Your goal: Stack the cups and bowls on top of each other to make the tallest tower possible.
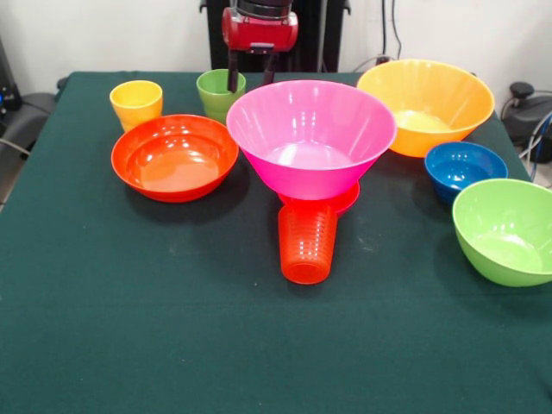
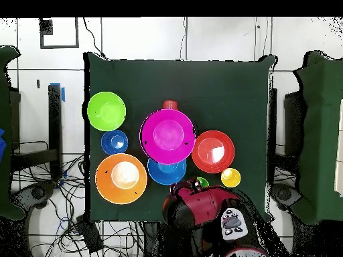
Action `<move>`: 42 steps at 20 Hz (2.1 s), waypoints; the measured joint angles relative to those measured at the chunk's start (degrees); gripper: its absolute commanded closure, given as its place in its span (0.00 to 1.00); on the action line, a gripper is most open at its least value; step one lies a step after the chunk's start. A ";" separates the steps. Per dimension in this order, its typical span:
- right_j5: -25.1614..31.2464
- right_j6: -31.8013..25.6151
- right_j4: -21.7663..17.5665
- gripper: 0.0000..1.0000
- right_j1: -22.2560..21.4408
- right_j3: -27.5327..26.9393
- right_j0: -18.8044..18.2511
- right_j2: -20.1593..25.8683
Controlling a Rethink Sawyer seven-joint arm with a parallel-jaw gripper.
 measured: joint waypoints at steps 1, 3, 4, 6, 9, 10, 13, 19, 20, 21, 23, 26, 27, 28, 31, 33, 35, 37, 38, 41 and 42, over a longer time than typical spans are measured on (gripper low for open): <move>0.01 0.00 0.00 0.00 0.00 0.00 0.12 -0.07; 0.01 0.00 0.00 0.00 0.00 0.00 0.68 -0.53; 0.01 0.00 0.00 0.00 0.00 0.00 0.95 -0.78; 0.00 0.00 0.00 0.00 0.00 0.00 1.56 -1.49; 0.01 0.00 0.00 0.00 -0.01 0.01 2.02 -2.32; 0.00 0.00 0.00 0.00 -0.01 0.00 2.06 -2.53; 0.01 0.00 0.00 0.00 -0.01 0.00 2.06 -2.89; 0.00 0.00 0.01 0.00 0.32 0.00 2.06 -3.61; 0.00 0.00 0.01 0.00 0.69 -0.01 2.08 -3.78; 0.00 0.00 0.01 0.00 0.93 0.00 2.09 -3.86; -0.04 0.00 0.01 0.00 1.64 -0.01 2.20 -4.18; -0.44 0.00 0.02 0.00 2.59 -0.01 2.66 -4.84; -0.66 0.00 0.02 0.00 2.91 0.00 2.91 -5.14; -0.91 0.00 0.01 0.00 3.16 0.02 3.12 -5.39; -1.85 0.00 0.03 0.00 3.92 0.05 3.52 -5.94; -2.25 0.00 0.02 0.00 4.26 0.06 3.57 -6.09; -2.44 0.00 0.04 0.00 4.48 0.06 3.57 -6.14; -2.56 0.00 0.04 0.00 4.68 0.06 3.57 -6.13; -2.59 0.00 0.04 0.00 4.79 0.06 3.57 -6.14; -2.58 0.00 0.04 0.00 5.09 0.06 3.54 -6.13; -2.59 0.00 0.04 0.00 5.17 0.06 3.52 -6.13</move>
